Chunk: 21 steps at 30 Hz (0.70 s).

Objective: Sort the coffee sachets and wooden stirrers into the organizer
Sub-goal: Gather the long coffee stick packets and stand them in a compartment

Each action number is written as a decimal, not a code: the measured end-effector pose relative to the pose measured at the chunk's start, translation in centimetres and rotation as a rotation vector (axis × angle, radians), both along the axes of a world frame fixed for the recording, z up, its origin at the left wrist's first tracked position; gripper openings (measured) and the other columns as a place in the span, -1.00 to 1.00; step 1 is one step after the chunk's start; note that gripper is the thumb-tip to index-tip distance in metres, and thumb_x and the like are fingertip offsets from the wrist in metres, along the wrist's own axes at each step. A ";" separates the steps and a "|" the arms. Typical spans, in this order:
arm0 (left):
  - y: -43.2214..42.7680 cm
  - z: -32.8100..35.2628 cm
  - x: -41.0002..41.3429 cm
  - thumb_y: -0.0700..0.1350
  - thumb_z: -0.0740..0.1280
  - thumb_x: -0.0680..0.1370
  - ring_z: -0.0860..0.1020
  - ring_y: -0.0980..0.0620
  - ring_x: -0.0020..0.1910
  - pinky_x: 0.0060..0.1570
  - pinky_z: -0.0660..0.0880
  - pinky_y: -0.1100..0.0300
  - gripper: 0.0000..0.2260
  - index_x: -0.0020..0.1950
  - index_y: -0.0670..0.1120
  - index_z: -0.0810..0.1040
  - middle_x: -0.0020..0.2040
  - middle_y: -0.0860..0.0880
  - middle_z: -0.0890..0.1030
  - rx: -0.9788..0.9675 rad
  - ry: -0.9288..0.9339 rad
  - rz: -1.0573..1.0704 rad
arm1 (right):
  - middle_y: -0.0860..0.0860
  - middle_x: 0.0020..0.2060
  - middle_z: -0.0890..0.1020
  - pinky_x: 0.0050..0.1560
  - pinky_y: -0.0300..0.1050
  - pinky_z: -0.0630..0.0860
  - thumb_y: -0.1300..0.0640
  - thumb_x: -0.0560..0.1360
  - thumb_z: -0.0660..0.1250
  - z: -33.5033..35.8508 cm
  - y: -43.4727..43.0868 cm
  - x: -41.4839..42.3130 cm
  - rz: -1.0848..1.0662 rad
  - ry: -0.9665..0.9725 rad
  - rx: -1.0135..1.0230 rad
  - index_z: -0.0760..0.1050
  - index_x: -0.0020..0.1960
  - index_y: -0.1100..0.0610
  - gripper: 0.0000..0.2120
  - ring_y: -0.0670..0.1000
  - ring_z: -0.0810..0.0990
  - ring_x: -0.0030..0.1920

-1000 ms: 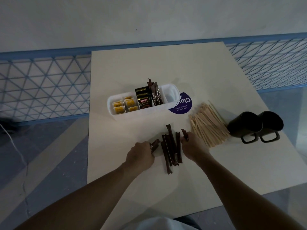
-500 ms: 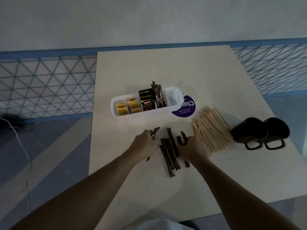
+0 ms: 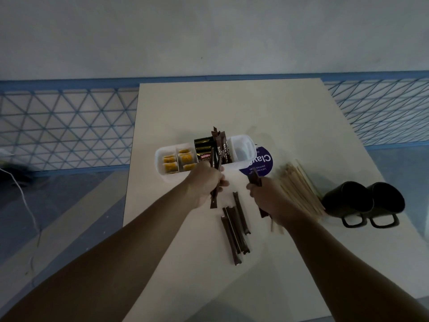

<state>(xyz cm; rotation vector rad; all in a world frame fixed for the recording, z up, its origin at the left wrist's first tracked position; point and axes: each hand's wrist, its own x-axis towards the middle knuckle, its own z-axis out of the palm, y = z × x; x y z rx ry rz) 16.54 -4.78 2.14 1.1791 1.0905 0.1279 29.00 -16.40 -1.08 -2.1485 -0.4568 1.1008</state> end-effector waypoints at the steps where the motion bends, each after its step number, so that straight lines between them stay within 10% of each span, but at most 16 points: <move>1: 0.3 0.2 0.4 -0.33 0.18 0.60 0.62 -0.06 -0.01 0.12 0.52 -0.03 -0.83 0.15 -0.19 0.47 -0.01 -0.16 0.56 0.008 -0.023 0.030 | 0.05 -0.19 0.55 -0.29 -0.26 0.41 0.24 0.64 0.19 0.4 0.6 0.2 -0.032 0.043 0.034 0.51 0.12 0.21 -0.86 -0.09 0.48 -0.26; 21: 4.5 -0.4 6.1 -0.12 0.39 0.56 0.63 0.05 -0.04 -0.13 0.54 0.22 -0.84 0.13 -0.06 0.63 -0.01 0.01 0.68 0.433 -0.003 0.312 | -0.04 -0.27 0.66 -0.03 -0.05 0.61 0.23 0.63 0.24 1.6 12.1 3.4 -0.207 0.003 0.533 0.57 -0.01 0.09 -0.85 -0.02 0.65 -0.21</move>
